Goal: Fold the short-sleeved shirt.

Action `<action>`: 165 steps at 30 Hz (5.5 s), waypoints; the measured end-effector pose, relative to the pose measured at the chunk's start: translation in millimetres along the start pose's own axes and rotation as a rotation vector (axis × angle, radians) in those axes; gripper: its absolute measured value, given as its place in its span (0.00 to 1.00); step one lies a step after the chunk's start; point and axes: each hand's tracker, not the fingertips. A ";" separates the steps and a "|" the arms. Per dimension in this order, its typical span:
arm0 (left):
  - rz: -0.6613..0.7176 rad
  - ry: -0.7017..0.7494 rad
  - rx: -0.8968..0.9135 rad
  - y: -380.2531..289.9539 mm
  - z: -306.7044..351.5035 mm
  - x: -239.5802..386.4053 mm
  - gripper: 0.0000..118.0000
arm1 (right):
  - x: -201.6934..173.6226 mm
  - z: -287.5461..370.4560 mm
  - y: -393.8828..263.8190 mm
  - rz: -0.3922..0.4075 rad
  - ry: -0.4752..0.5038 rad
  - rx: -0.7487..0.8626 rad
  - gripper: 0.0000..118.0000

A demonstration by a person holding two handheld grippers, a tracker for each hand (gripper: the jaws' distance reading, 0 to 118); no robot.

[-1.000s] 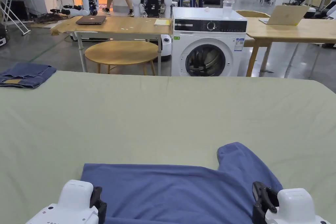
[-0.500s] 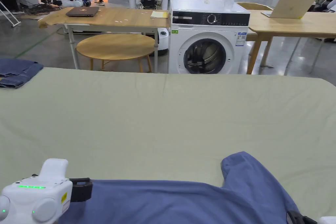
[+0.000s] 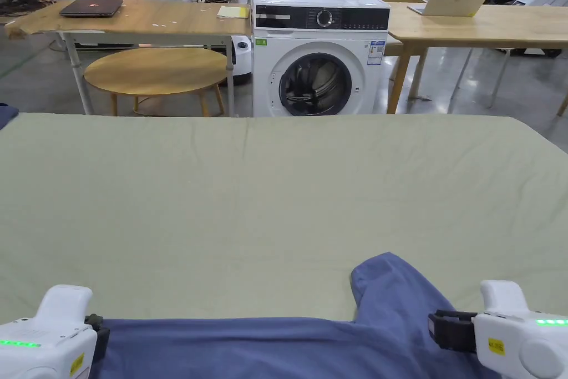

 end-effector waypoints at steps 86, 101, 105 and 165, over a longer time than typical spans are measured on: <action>1.239 -0.838 0.042 -268.8 77.5 -49.8 0.77 | -146.8 261.7 -147.7 0.017 0.183 0.517 0.00; 0.686 -0.129 0.157 -229.2 142.2 -75.7 0.03 | -136.3 260.8 -151.3 0.068 0.176 0.498 0.00; 0.378 -0.094 0.284 -187.0 178.0 -16.6 0.03 | -133.5 258.3 -152.5 0.070 0.178 0.483 0.00; 0.695 -0.578 0.012 -242.5 137.0 4.6 1.00 | -140.4 239.1 -171.1 0.139 0.288 0.363 0.00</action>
